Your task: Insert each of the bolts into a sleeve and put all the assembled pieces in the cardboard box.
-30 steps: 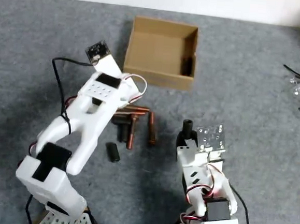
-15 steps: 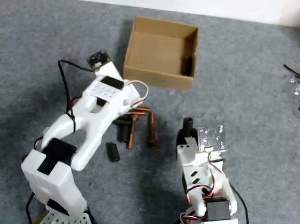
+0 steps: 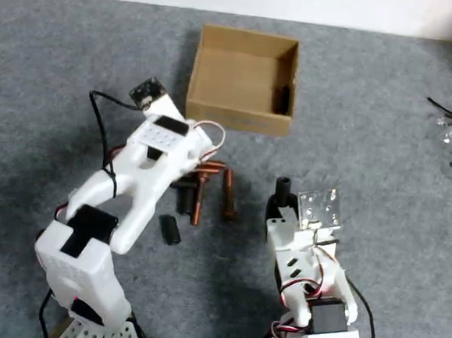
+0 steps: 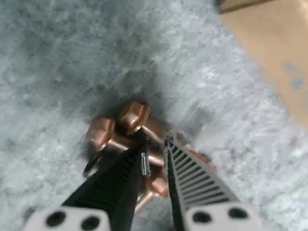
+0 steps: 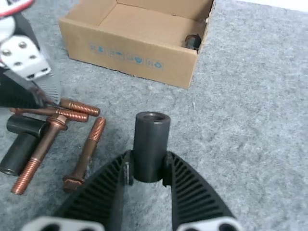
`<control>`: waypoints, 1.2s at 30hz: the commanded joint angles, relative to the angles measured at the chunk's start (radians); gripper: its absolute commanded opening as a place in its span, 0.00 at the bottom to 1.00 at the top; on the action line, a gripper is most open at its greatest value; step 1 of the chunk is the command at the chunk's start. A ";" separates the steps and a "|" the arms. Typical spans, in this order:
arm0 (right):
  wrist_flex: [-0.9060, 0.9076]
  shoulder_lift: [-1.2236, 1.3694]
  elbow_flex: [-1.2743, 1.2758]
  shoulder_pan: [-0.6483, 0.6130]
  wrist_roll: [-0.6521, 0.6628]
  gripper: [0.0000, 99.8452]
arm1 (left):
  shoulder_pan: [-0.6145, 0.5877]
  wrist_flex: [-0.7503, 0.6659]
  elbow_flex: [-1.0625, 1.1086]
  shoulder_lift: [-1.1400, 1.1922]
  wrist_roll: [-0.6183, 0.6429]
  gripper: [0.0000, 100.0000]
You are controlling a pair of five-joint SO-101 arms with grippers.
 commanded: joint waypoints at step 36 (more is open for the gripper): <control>-0.042 -0.015 0.058 0.002 0.054 0.00 | -0.004 0.018 -0.105 0.065 0.087 0.07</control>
